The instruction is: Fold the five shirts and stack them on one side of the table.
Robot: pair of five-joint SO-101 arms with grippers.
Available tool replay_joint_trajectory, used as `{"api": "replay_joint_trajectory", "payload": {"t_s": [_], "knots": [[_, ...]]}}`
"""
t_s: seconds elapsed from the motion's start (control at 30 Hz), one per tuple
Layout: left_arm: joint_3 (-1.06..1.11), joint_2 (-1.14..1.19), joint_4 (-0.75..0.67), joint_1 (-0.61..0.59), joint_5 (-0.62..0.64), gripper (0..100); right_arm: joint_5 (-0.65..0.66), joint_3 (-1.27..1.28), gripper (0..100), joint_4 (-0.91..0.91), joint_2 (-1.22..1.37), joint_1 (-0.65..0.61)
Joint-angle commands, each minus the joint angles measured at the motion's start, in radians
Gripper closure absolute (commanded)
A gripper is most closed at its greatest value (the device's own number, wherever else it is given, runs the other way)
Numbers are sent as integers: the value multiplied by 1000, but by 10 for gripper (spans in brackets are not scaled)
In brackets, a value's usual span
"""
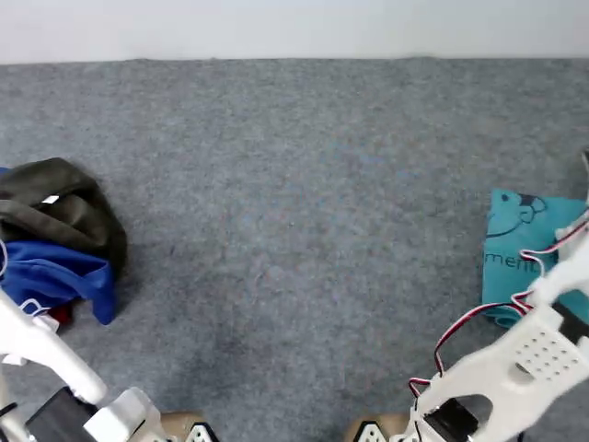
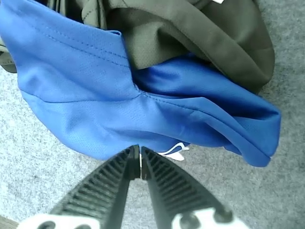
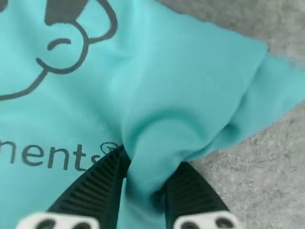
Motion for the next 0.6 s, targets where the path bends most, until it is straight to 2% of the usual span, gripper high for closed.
{"api": "replay_joint_trajectory", "payload": {"t_s": [0.0,0.17,0.23,0.37,0.53,0.57], "knots": [[-5,-5,-21,6,2,986,11,-18,957,-4,-13,15],[-5,-11,-20,6,2,986,-68,-18,712,79,-101,15],[-5,-11,-18,6,2,986,-87,-18,692,111,-159,13],[-5,-11,-15,6,2,986,-89,-18,753,220,-257,-10],[-5,-12,-15,5,2,986,-86,-15,997,355,-291,-30],[-5,-12,-15,5,2,986,-89,-8,988,380,-288,-31]]}}
